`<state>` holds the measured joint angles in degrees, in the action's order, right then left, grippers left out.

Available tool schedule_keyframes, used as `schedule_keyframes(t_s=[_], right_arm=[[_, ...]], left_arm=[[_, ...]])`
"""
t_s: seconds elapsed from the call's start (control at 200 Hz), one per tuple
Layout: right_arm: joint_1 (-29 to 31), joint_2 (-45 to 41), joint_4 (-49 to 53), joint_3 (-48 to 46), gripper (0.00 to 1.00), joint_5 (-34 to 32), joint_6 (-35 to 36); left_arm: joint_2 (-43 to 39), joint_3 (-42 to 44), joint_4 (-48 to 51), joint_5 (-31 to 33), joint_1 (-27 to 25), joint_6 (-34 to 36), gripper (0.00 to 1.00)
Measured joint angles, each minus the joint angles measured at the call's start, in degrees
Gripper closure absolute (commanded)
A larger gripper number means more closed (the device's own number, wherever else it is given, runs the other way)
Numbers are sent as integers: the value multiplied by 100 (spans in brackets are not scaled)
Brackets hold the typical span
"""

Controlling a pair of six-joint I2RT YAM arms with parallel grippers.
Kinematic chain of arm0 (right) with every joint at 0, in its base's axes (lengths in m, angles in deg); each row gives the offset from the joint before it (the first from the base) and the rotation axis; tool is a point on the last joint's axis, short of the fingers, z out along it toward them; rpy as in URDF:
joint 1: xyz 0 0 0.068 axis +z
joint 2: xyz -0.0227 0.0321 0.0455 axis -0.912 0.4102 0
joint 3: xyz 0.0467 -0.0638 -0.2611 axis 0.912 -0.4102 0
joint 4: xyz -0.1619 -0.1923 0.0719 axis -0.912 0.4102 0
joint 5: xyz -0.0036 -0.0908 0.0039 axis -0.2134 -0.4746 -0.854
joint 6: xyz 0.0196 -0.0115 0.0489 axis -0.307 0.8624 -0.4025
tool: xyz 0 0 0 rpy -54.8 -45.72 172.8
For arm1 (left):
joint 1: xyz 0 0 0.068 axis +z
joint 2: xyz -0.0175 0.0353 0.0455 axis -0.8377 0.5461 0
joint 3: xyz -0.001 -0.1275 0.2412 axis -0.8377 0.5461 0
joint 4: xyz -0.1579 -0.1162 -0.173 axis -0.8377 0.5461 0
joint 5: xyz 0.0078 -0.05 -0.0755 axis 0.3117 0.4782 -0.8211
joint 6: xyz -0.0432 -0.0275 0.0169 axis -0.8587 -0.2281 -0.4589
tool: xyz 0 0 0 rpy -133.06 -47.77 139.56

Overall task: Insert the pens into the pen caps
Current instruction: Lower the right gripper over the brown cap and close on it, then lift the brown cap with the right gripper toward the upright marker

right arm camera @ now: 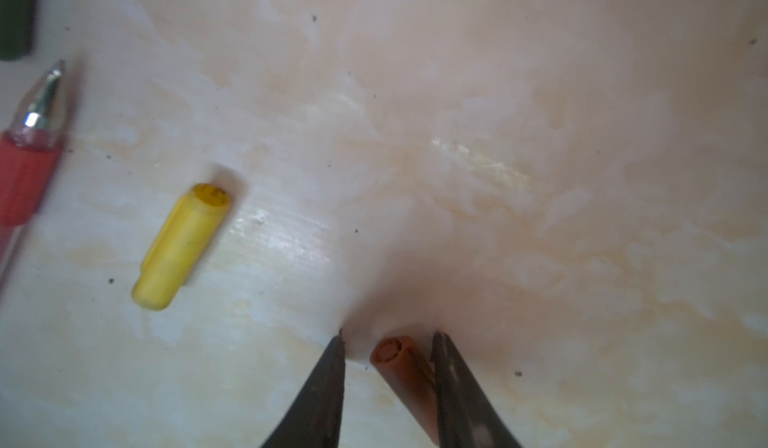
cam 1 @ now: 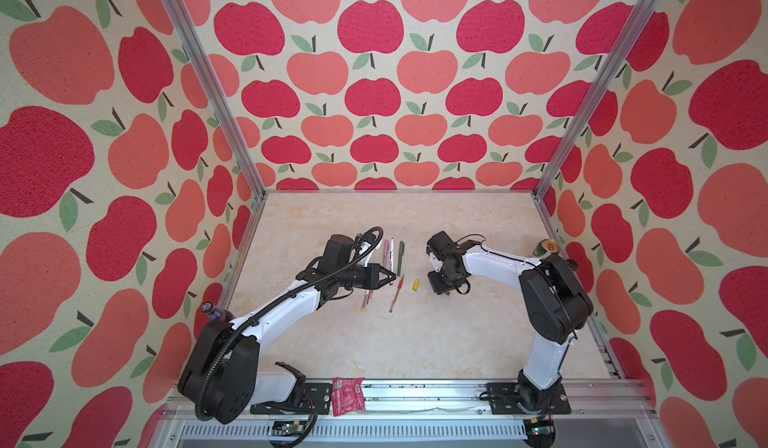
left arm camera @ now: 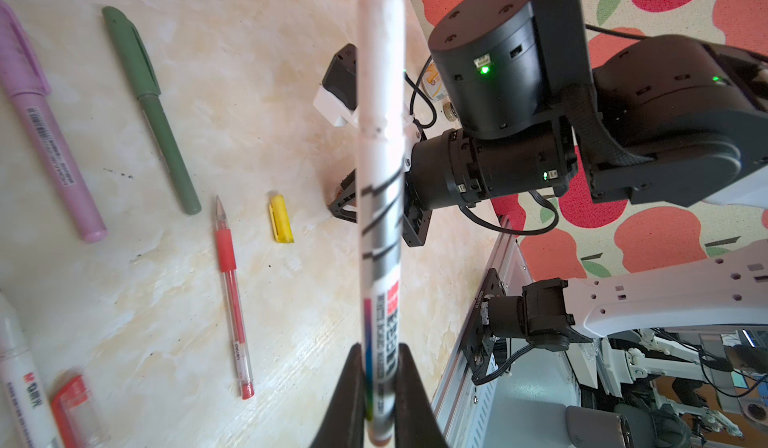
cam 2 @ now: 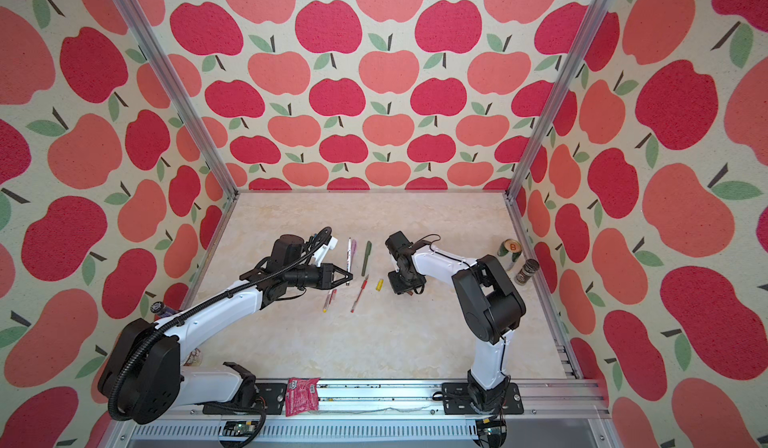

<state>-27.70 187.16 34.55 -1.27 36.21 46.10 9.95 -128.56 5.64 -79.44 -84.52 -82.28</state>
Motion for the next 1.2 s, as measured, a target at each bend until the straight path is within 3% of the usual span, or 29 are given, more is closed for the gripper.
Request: schedule_keyframes(t_s=[0.105,0.275,0.55,0.916,1.201], right_arm=[[70,-28,0,-42,63,-92,-7],[107,-63,7,-92,77,-162,-105],[205,-122,26,-166,85,-201,-240],[223,-415,48,-378,87,-68,-503],[-511,-1825,-527,-424,87,844,-1215]], left_arm=[[7,0,-4,-2,-2,-2,100],[7,0,-4,0,-7,-2,100],[7,0,-2,0,-7,0,100],[9,0,-7,-11,-7,0,100],[267,-109,-157,-264,-293,-4,100]])
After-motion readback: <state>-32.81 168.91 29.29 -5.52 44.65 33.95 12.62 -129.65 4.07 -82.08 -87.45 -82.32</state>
